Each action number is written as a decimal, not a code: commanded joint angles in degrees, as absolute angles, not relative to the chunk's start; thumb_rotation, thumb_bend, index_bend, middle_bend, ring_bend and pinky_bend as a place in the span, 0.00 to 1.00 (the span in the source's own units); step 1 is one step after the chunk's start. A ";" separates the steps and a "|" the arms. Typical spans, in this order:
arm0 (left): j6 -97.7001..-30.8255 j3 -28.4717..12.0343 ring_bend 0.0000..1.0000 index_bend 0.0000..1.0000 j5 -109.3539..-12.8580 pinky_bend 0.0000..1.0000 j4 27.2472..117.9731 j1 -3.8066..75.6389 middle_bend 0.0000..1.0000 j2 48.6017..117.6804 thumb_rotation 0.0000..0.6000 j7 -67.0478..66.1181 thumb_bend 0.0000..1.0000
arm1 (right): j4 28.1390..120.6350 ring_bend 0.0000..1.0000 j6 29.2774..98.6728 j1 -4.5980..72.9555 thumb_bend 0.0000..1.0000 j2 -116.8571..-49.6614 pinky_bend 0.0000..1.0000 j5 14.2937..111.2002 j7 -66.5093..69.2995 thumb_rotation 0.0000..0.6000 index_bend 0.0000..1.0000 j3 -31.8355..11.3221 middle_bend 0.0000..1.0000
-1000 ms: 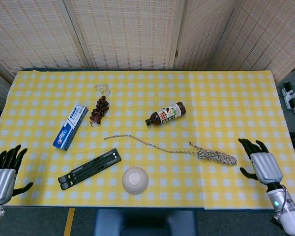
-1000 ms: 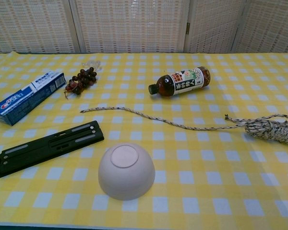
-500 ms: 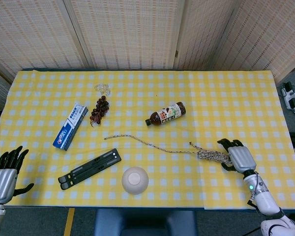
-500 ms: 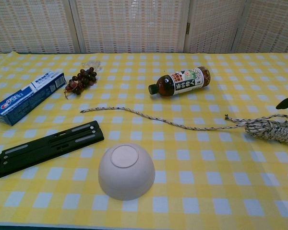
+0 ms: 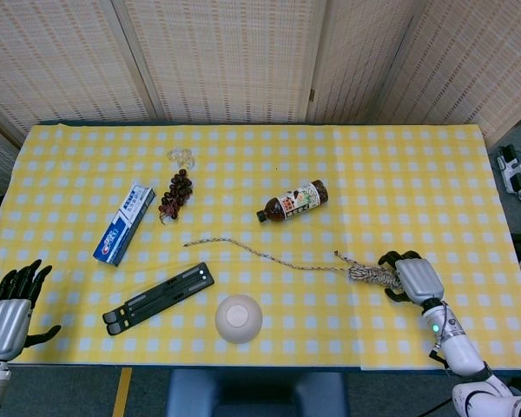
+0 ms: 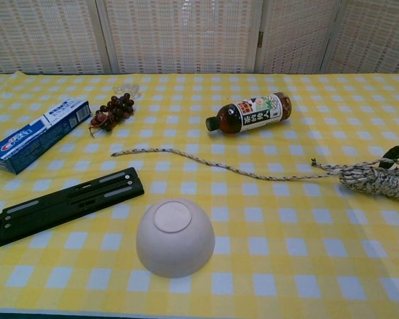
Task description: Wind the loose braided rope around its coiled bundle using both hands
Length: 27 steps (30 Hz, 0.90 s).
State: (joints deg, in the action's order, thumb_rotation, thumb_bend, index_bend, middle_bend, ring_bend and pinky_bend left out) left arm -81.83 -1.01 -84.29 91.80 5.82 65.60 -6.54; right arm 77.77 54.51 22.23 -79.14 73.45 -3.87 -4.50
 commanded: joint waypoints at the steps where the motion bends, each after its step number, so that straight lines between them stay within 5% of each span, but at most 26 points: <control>1: -81.79 -1.03 0.00 0.00 -84.32 0.00 91.74 5.88 0.00 65.65 1.00 -6.49 0.14 | 77.66 0.35 54.64 22.28 0.32 -79.22 0.22 73.53 -3.80 1.00 0.35 -4.38 0.29; 16: -81.34 -0.96 0.00 0.00 -84.10 0.00 90.89 5.99 0.00 65.93 1.00 -5.77 0.14 | 76.97 0.42 55.82 22.69 0.32 -80.06 0.37 73.81 -3.71 1.00 0.43 -4.30 0.38; 27: -80.97 -1.11 0.00 0.00 -84.56 0.00 90.48 6.56 0.00 65.97 1.00 -5.56 0.14 | 75.48 0.58 57.86 22.75 0.52 -81.24 0.52 75.23 -3.06 1.00 0.61 -4.33 0.52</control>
